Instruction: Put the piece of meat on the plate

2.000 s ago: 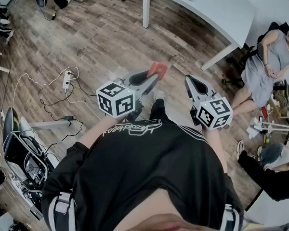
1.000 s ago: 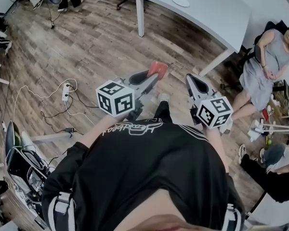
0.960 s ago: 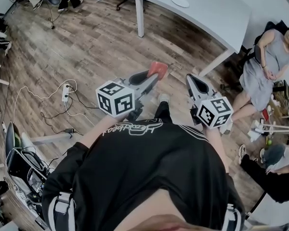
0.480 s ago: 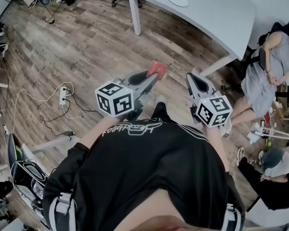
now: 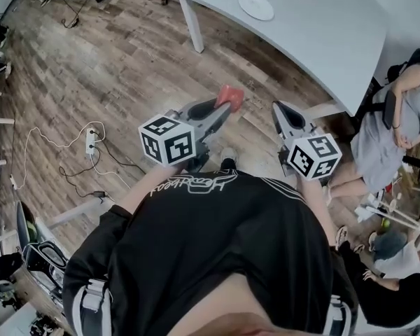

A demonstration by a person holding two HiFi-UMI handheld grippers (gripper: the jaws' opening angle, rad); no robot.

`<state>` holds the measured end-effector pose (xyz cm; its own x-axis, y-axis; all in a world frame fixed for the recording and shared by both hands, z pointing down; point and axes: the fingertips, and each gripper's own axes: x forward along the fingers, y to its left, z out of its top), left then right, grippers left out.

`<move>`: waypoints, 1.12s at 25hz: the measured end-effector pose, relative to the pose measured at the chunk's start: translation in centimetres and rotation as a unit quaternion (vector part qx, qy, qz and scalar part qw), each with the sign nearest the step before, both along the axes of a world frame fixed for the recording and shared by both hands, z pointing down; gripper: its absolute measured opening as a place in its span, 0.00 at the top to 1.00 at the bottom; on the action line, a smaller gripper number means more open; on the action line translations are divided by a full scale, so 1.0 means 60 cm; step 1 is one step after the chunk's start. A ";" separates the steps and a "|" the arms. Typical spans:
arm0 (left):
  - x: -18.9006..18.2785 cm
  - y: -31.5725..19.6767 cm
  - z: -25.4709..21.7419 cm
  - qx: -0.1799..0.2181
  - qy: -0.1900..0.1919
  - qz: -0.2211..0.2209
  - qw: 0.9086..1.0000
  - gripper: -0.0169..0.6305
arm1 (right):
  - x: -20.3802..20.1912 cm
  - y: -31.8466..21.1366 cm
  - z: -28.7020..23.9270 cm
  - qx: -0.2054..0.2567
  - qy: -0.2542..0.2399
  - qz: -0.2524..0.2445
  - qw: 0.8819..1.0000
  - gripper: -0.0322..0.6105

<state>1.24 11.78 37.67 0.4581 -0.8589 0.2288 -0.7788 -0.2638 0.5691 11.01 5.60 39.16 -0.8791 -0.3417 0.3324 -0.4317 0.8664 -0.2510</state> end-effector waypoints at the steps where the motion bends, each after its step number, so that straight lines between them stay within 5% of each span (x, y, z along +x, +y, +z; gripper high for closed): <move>1: 0.000 -0.020 -0.001 0.001 0.000 0.000 1.000 0.85 | -0.003 -0.019 0.000 0.000 -0.001 -0.004 1.000 0.93; 9: -0.008 -0.135 -0.020 0.009 -0.002 -0.011 1.000 0.85 | -0.013 -0.144 -0.022 0.009 -0.014 -0.015 1.000 0.93; 28: -0.060 -0.278 0.012 -0.011 0.011 0.014 1.000 0.85 | -0.059 -0.276 0.011 -0.011 -0.009 0.010 1.000 0.93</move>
<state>-2.39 -4.88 38.41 0.4879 -0.8399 0.2380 -0.7583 -0.2728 0.5921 7.44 -10.94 39.84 -0.8778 -0.3526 0.3244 -0.4448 0.8512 -0.2785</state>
